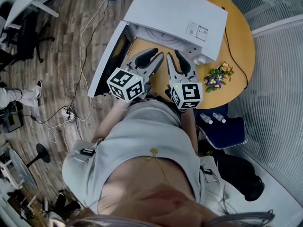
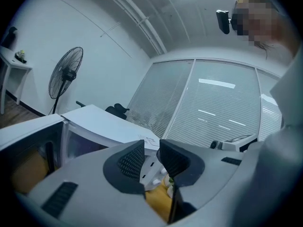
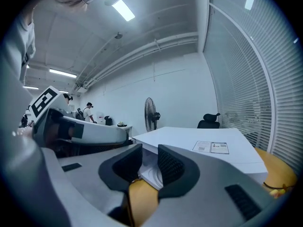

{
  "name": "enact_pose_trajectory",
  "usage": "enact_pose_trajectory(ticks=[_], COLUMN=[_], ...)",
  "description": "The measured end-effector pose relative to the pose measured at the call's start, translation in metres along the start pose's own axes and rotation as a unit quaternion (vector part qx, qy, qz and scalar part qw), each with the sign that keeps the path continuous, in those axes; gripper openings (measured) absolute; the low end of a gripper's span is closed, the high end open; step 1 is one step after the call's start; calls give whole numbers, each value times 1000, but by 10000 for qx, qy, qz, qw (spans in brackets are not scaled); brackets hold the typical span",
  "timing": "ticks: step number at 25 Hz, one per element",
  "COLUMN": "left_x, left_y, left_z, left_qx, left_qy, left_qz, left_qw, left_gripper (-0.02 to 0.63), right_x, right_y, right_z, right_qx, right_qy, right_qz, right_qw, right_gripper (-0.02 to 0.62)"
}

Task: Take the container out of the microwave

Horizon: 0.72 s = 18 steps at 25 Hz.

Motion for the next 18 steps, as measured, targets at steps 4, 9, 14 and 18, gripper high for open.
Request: enact_pose_trajectory(ticks=[4,9,14,18], left_x=[-8,-13,-17,-18], left_y=[4,7,10,11], left_z=[-16,-35,-48,-54], left_qx=[200,312,389,451], left_qy=[29,13,-51,-34], left_qz=[-94,-212,-269,-335], left_qw=[9998,9993,9989,9984], left_gripper=[103,103,103,103], right_x=[-1,0,1,1], right_y=[15,29,40,47], right_z=[-3,-8,-12,-15], right_qx=[203,373,476,526], right_qy=[16,31,36,-24], right_qz=[-19,-87,-182,-220], right_qw=[9998,9993,9987,9984], right_gripper=[110,110,110,110])
Point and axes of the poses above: the fingertips, and each gripper's own axes: y forward along the fingers, z to its right, x out of its underside, the point moved 8 cm from there along -y, backward along the fingers, and after that the axes turned 4 degrees about z, right-handed, at the moved point
